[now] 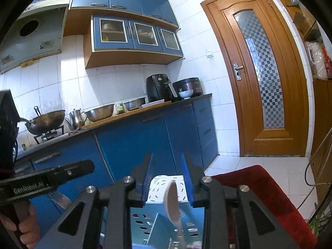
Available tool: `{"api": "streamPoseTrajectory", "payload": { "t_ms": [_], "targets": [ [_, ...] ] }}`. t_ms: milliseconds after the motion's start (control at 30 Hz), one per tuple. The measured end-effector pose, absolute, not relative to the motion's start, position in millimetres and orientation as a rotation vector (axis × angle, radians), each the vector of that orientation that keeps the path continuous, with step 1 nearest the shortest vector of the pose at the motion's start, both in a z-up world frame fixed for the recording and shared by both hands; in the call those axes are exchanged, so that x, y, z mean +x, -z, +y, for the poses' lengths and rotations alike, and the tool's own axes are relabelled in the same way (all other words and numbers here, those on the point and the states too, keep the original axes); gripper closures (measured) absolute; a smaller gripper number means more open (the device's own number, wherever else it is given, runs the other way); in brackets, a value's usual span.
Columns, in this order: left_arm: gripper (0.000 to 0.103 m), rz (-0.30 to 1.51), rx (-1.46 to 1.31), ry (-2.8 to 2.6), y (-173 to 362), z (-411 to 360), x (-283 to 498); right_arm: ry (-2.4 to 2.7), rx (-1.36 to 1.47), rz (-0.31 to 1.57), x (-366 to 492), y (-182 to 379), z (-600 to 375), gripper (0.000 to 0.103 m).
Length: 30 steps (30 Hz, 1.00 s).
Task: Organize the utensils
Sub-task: 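Lower the fork into the holder and open the left tool while the right tool releases the spoon, then withdraw both tools from the holder toward the remaining utensils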
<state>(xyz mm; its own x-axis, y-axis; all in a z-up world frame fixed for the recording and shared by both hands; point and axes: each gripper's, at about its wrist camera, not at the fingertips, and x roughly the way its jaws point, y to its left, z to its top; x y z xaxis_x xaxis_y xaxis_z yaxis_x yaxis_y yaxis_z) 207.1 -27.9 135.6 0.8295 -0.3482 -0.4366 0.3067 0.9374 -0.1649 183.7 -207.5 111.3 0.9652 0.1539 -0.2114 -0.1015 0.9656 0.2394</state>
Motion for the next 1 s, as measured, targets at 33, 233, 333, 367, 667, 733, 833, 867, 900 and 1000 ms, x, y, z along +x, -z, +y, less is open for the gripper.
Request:
{"api": "streamPoseTrajectory", "payload": {
  "t_ms": [33, 233, 333, 367, 667, 733, 833, 867, 900, 1000],
  "targets": [
    [0.07, 0.478, -0.09, 0.352, -137.5, -28.0, 204.9, -0.133, 0.233, 0.233, 180.6, -114.1, -208.0, 0.072],
    [0.07, 0.487, -0.095, 0.356, -145.6, -26.3, 185.9, -0.143, 0.237, 0.267, 158.5, -130.0, -208.9, 0.071],
    [0.07, 0.491, -0.102, 0.358, -147.9, -22.7, 176.5, -0.154, 0.25, 0.283, 146.8, -135.3, -211.5, 0.071],
    [0.07, 0.494, -0.104, 0.36, -148.8, -22.0, 172.0, -0.156, 0.257, 0.288, 142.2, -137.0, -212.4, 0.071],
    [0.07, 0.507, -0.091, 0.349, -155.9, -13.9, 132.4, -0.166, 0.302, 0.354, 101.7, -147.1, -217.4, 0.071],
    [0.07, 0.515, -0.086, 0.349, -156.0, -12.6, 122.6, -0.167, 0.303, 0.372, 94.3, -146.6, -217.7, 0.071],
    [0.069, 0.525, -0.079, 0.351, -154.6, -11.5, 110.6, -0.16, 0.299, 0.404, 83.1, -142.3, -218.1, 0.071],
    [0.068, 0.532, -0.076, 0.35, -153.0, -11.2, 106.2, -0.157, 0.298, 0.414, 79.4, -140.2, -218.2, 0.071],
    [0.067, 0.539, -0.075, 0.35, -151.1, -10.5, 103.3, -0.155, 0.296, 0.424, 76.8, -138.5, -218.2, 0.071],
    [0.067, 0.569, -0.079, 0.35, -141.9, -10.0, 93.4, -0.146, 0.287, 0.462, 69.3, -130.7, -217.7, 0.071]
  ]
}}
